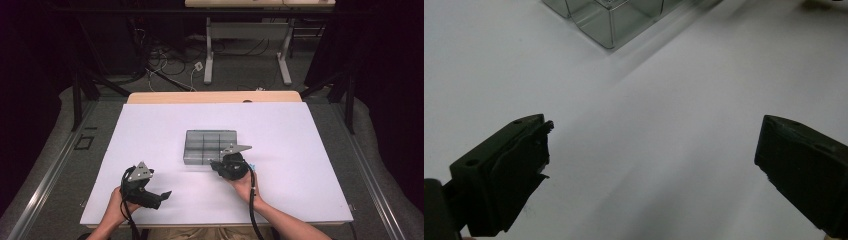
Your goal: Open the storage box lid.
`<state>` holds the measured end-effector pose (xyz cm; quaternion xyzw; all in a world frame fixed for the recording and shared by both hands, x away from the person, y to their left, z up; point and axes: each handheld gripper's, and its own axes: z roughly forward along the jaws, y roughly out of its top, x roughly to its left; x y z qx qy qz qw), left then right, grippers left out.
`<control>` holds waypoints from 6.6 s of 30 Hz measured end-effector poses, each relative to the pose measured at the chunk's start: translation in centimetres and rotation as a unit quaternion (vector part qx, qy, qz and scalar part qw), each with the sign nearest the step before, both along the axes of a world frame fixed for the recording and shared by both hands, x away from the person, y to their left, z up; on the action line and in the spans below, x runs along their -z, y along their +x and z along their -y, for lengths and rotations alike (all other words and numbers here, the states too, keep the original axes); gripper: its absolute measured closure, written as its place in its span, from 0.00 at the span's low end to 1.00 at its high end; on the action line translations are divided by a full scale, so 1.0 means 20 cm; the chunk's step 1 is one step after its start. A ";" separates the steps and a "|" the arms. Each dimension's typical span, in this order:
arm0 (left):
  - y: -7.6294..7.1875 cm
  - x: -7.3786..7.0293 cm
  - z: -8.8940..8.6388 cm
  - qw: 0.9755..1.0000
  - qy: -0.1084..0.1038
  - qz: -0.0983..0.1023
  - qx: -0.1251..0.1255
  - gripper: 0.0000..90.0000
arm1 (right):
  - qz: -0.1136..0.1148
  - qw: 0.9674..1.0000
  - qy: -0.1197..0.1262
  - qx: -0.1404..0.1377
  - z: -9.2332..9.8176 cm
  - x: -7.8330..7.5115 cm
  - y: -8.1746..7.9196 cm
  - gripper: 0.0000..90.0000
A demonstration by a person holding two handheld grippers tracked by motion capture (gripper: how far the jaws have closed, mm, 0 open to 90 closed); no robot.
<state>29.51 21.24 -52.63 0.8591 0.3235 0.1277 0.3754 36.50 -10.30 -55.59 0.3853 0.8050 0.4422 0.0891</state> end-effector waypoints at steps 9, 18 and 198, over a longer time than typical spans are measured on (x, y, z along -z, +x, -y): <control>0.01 0.00 0.01 1.000 0.010 -0.011 0.008 0.01 | 0.008 1.000 0.012 -0.002 0.01 0.01 0.00 0.96; 0.01 0.00 0.01 1.000 0.011 -0.009 0.011 0.01 | 0.011 1.000 0.019 0.000 0.02 0.00 -0.01 0.96; 0.55 -0.14 0.37 0.993 0.020 0.103 -0.055 0.75 | 0.043 0.992 -0.081 0.084 0.27 -0.36 0.16 0.75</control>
